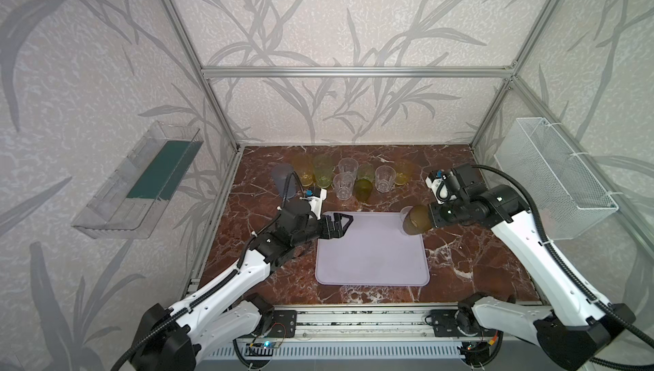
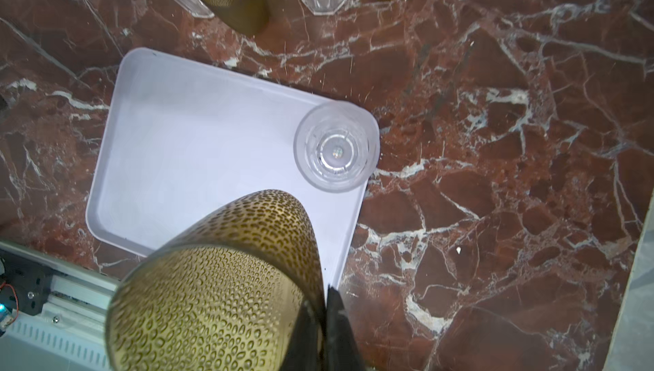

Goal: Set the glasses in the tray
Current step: 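Lift the olive textured glass and carry it over the tray's near corner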

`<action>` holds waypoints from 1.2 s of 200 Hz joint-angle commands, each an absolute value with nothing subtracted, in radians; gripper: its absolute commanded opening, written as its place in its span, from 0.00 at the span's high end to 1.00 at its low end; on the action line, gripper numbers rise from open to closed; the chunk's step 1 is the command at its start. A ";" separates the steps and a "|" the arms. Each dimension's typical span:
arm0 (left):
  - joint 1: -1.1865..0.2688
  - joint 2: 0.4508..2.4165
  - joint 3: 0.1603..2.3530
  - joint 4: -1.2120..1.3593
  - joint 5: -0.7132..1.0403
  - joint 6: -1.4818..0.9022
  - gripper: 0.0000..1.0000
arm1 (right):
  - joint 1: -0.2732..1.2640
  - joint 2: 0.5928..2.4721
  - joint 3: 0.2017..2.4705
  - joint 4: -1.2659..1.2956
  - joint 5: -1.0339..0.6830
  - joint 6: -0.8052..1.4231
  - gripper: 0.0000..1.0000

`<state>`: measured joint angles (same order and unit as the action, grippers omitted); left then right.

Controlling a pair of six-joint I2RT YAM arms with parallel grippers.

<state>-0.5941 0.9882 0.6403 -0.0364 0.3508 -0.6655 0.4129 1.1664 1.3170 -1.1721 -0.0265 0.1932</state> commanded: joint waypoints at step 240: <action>-0.588 0.983 0.615 -0.002 0.327 -0.690 0.00 | 0.419 1.071 0.922 -0.934 0.054 0.377 1.00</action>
